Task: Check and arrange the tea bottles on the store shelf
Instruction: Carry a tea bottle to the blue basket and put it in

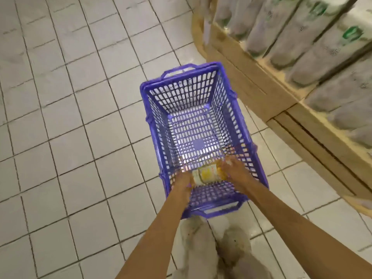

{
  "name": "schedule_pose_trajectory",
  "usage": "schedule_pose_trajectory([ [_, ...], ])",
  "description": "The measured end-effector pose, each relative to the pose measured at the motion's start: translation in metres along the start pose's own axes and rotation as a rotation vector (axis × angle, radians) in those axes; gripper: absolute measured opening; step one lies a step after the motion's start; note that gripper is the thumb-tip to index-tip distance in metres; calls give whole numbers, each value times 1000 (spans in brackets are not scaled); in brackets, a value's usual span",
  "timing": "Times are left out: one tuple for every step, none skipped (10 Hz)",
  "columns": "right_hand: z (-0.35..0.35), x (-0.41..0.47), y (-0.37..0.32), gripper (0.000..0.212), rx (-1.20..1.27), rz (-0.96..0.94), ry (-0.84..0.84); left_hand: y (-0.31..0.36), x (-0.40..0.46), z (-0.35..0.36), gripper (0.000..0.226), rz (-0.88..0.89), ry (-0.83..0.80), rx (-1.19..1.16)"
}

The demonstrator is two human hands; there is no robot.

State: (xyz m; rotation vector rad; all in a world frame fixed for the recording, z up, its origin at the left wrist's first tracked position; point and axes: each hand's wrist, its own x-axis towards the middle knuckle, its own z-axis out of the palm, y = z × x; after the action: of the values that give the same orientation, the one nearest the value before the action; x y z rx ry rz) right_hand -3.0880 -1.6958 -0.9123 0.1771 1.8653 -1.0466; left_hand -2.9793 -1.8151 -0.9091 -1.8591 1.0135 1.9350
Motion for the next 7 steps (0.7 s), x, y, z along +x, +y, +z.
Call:
schedule_pose_trajectory([
  [18,63,44,5,17,137,-39,-23,86,3,28,-89,56,16],
  [30,113,69,23,-48,241,-64,-34,142,11,32,-89,94,0],
  [38,148,87,11,-23,353,-35,-43,171,17,32,-100,125,-30],
  [41,166,100,20,60,476,-9,-46,186,16,31,-91,133,0],
  [37,172,103,22,89,544,-17,-48,187,15,27,-106,128,-44],
  [30,165,96,23,133,538,-17,-41,175,15,30,-98,98,-32],
  [18,126,70,22,169,454,-31,-18,130,16,27,-65,25,87],
])
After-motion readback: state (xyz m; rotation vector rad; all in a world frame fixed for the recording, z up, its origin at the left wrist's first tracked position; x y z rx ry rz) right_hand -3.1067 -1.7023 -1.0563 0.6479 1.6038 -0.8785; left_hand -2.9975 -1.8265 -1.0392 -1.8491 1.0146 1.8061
